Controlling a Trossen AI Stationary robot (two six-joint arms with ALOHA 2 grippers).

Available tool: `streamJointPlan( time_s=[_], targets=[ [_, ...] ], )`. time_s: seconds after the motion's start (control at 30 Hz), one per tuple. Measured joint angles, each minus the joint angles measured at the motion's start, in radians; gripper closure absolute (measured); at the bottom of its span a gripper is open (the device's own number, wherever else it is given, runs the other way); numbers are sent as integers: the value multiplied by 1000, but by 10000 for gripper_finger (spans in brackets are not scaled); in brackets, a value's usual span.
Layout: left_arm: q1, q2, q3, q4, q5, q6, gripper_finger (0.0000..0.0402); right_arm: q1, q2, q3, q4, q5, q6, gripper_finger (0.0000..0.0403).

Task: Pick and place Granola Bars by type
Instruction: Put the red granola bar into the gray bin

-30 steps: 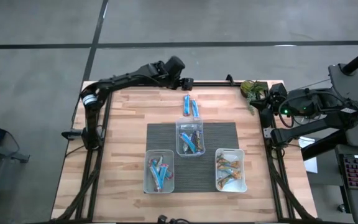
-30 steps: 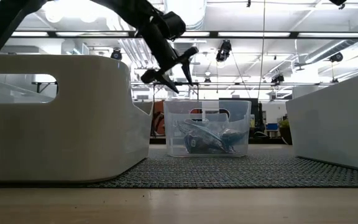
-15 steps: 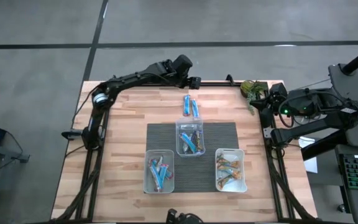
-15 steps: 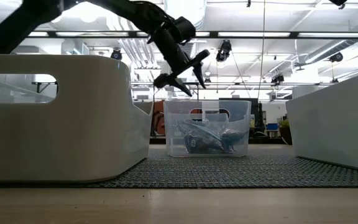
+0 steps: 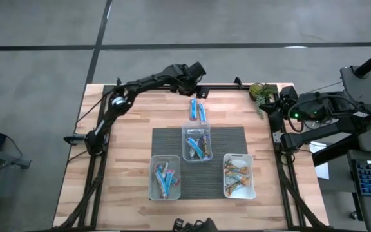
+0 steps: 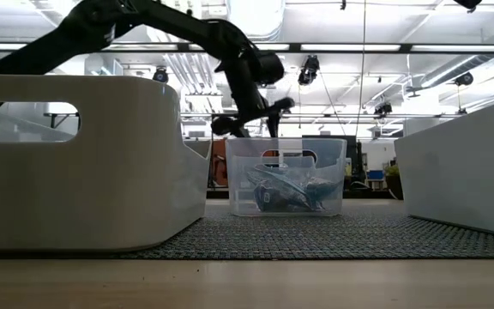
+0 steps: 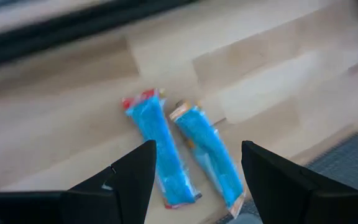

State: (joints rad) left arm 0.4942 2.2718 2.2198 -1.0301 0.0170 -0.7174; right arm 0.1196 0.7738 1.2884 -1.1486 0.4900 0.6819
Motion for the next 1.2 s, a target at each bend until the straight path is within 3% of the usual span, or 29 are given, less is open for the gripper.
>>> streamJointPlan(
  time_s=[0.4, 0.9, 1.2],
  targets=[
    [-21, 7, -115, 14, -69, -102, 184, 0, 0, -2, -10, 1, 0, 394],
    [-62, 7, -291, 234, -60, -201, 184, 0, 0, -2, -27, 1, -3, 394],
    [-65, 7, -296, 228, -110, -199, 184, 0, 0, -2, -30, 0, -2, 394]
  ],
)
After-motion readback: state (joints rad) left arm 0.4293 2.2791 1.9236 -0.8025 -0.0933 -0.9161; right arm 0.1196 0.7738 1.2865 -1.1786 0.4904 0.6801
